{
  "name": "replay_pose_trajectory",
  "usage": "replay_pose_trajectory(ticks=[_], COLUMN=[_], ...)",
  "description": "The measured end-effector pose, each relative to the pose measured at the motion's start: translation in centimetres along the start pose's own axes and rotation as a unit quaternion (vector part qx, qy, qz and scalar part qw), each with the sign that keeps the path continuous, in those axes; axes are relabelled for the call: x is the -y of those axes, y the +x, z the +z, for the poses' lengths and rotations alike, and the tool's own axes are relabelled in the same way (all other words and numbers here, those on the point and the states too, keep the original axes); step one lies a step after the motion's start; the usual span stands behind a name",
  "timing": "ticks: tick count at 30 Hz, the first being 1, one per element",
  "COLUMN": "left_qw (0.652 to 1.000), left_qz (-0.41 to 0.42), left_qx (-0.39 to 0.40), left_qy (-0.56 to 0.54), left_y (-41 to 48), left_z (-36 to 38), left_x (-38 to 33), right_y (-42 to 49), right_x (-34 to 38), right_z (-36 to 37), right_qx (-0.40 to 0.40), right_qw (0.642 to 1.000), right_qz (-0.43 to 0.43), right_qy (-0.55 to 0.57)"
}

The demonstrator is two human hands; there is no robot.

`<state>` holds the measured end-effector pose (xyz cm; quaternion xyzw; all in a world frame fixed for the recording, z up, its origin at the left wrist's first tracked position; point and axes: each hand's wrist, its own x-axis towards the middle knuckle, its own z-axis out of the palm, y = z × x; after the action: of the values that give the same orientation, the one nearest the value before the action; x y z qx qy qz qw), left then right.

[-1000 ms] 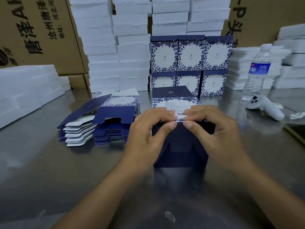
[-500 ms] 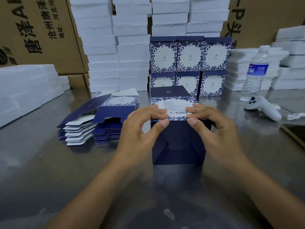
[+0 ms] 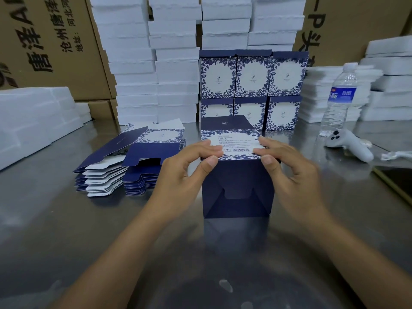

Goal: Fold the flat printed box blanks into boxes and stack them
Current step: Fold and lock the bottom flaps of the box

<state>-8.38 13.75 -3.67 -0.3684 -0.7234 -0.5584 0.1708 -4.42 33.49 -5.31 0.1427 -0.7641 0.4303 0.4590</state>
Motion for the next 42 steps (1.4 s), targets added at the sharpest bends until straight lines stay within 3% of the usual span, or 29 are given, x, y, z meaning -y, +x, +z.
replay_pose_trajectory(ticks=[23,31,37,42], left_qw=[0.998,0.999,0.994,0.996], left_qz=[-0.029,-0.034,-0.084,-0.067], left_qx=[0.037,0.007,0.063,0.037], left_qy=[-0.029,-0.017,0.02,0.044], left_y=[0.2,-0.4,-1.4,-1.5], left_z=[-0.5,-0.2,1.0,1.5], left_x=[0.2,1.0,2.1,1.7], right_y=[0.1,-0.1,-1.1,-1.3], right_x=[-0.2,-0.1,-0.6,-1.1], right_z=[-0.2,-0.1,0.0,0.4], right_qx=[0.004,0.023,0.147,0.13], right_qw=[0.996,0.995,0.985,0.988], right_qz=[0.071,0.07,0.083,0.056], right_qy=[0.049,0.071,-0.033,-0.053])
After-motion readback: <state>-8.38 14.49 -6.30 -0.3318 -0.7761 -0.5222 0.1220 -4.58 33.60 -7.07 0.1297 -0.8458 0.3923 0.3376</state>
